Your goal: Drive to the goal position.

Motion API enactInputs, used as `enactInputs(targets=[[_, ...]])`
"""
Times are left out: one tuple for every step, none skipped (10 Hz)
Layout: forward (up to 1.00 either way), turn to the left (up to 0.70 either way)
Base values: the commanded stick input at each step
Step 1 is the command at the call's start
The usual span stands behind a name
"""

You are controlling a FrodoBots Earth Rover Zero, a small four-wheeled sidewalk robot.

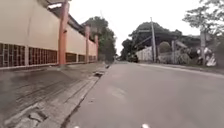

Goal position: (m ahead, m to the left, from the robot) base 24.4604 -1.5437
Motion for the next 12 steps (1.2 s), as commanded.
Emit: enactInputs(targets=[[1.00, -0.10], [1.00, -0.10], [1.00, -0.10], [1.00, -0.10], [1.00, -0.10], [1.00, -0.10], [1.00, -0.10], [1.00, -0.10], [1.00, -0.10], [1.00, -0.09], [1.00, -0.08], [1.00, -0.08]])
